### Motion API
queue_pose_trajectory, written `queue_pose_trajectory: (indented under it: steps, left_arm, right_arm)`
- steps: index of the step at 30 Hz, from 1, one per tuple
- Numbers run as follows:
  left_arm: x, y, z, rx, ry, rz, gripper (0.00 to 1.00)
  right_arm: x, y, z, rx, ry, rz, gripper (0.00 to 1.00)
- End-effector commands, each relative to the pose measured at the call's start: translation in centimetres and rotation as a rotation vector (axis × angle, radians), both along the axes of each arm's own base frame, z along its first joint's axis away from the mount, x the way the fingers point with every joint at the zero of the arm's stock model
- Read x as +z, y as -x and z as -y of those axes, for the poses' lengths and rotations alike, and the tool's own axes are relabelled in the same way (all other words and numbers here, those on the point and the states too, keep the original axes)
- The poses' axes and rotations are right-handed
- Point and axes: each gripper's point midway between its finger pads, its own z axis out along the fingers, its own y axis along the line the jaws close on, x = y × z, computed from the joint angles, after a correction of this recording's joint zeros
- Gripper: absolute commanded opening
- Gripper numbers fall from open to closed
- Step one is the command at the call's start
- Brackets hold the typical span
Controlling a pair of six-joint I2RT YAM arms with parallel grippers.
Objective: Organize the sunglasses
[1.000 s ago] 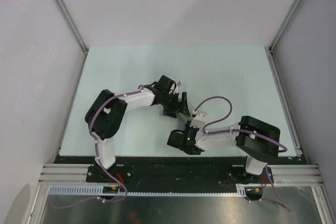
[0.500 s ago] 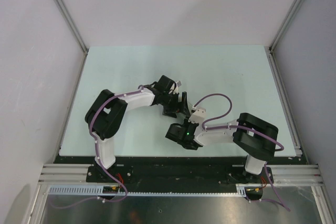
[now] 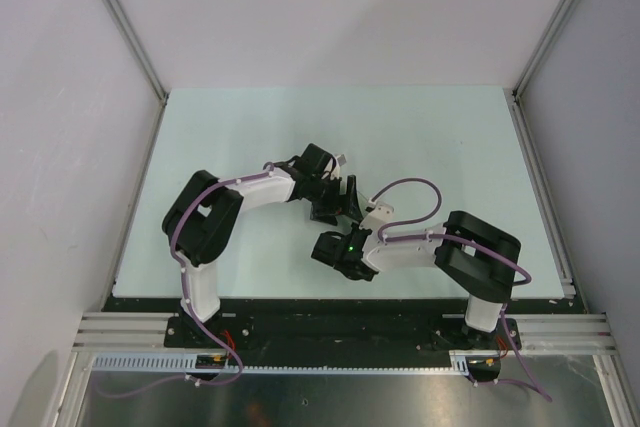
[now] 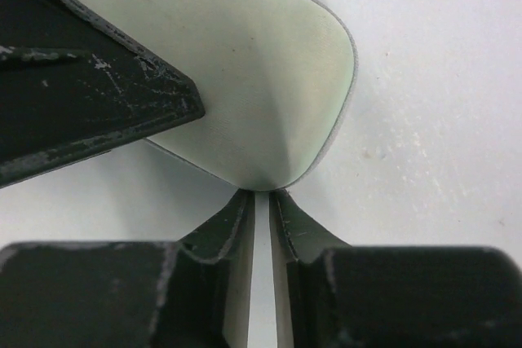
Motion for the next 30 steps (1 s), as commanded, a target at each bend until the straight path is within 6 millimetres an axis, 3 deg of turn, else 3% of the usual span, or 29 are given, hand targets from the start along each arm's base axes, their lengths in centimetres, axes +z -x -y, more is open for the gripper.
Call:
queue_pose_trajectory:
  steps: [1, 9, 17, 25, 27, 28, 30]
  left_arm:
    - [-2.2, 1.1, -0.9, -0.01, -0.063, -0.035, 0.92]
    - [-2.0, 0.7, -0.5, -0.011, -0.059, -0.026, 0.92]
    - [-2.2, 0.1, -0.6, -0.002, -0.084, -0.014, 0.91]
    - [-2.7, -0.2, -1.0, 0.006, -0.111, -0.006, 0.89]
    - [-2.7, -0.2, -1.0, 0.002, -0.115, -0.004, 0.89]
    - [-2.8, -0.3, -1.0, -0.001, -0.119, -0.002, 0.89]
    - [-2.8, -0.2, -1.1, -0.006, -0.122, -0.004, 0.89]
  right_arm:
    - [-0.6, 0.2, 1.4, -0.041, 0.046, -0.006, 0.16]
    - [0.3, 0.4, 0.8, 0.019, 0.063, 0.008, 0.0]
    - [0.4, 1.7, 0.2, 0.107, 0.093, -0.013, 0.0]
    - [0.2, 2.5, 1.2, 0.172, 0.048, -0.006, 0.0]
    - [0.6, 2.5, -0.1, 0.221, 0.038, 0.021, 0.09]
    - [1.0, 2.3, -0.7, 0.225, 0.035, 0.037, 0.28]
    - [0.5, 2.3, -0.8, 0.21, 0.05, 0.028, 0.5]
